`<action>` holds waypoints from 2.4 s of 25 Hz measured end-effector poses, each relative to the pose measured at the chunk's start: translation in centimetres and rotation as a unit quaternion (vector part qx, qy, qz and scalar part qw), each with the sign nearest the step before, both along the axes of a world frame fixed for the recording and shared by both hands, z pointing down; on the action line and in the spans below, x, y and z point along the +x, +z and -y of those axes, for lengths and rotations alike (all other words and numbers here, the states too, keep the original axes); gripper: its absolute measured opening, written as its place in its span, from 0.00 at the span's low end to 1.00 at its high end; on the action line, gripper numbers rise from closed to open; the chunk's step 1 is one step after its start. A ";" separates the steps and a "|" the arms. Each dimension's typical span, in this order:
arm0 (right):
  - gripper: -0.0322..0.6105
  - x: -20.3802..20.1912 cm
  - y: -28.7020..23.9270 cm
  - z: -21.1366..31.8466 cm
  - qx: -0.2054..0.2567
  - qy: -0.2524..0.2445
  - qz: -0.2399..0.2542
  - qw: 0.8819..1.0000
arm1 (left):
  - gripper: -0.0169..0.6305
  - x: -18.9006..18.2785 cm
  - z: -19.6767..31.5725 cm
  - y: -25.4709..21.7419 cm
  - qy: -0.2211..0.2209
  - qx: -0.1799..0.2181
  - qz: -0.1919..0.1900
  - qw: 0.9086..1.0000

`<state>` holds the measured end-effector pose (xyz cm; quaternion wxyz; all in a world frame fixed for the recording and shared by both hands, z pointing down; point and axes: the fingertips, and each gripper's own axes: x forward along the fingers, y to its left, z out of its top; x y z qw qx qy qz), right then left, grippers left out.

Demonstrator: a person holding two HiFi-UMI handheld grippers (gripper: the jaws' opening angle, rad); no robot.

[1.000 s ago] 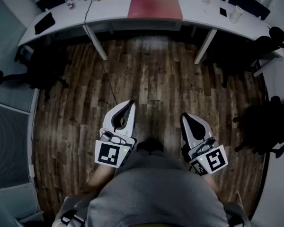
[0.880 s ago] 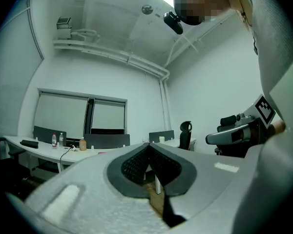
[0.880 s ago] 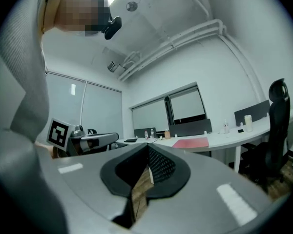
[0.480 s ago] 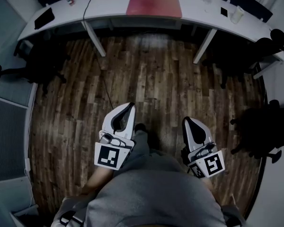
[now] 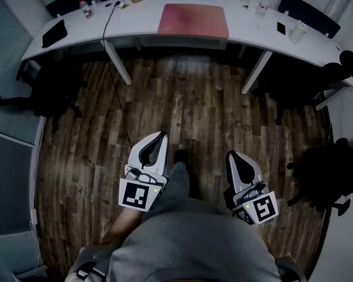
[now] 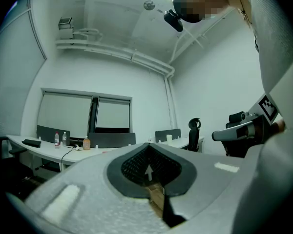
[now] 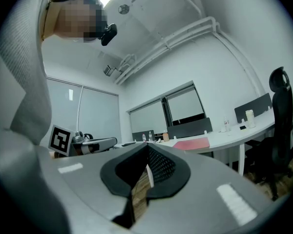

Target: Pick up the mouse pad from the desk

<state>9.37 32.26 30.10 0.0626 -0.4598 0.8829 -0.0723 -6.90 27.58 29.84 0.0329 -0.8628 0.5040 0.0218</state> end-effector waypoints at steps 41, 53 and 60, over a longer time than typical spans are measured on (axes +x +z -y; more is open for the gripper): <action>0.04 -2.2 -0.5 30.8 -0.008 0.045 0.030 0.998 | 0.02 -4.3 30.3 -0.9 0.031 0.006 0.021 0.999; 0.04 -0.4 1.6 33.8 -0.025 0.071 0.019 0.997 | 0.02 -3.9 34.2 1.3 0.041 -0.003 0.044 0.998; 0.04 1.1 2.0 40.5 -0.015 0.063 0.015 0.998 | 0.02 -3.6 40.6 1.7 0.020 0.007 0.044 0.999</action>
